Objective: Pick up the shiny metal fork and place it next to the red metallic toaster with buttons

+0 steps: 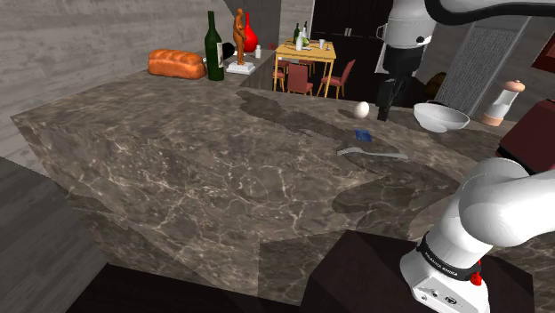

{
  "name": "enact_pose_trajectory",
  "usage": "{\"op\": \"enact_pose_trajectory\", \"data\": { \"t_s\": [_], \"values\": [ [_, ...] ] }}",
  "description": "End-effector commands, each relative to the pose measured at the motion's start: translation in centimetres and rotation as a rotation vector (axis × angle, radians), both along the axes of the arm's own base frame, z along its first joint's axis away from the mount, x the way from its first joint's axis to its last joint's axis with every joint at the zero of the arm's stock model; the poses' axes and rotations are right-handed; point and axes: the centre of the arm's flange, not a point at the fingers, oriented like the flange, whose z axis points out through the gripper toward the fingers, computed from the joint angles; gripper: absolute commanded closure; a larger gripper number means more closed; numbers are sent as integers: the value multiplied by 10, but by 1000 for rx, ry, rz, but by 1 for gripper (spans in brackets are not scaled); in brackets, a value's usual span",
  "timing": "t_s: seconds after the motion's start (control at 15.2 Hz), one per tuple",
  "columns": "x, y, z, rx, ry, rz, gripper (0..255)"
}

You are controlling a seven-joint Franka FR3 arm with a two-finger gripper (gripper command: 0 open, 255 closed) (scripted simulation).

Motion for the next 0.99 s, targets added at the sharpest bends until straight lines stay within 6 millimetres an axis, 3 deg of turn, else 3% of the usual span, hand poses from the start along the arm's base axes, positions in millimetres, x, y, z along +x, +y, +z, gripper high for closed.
{"op": "enact_pose_trajectory", "data": {
  "t_s": [0.0,0.53,0.92],
  "values": [
    [0,0,0,0,0,0,0],
    [-4,7,-104,-44,-157,200,0],
    [-1,2,-134,-46,-163,208,0]
  ]
}}
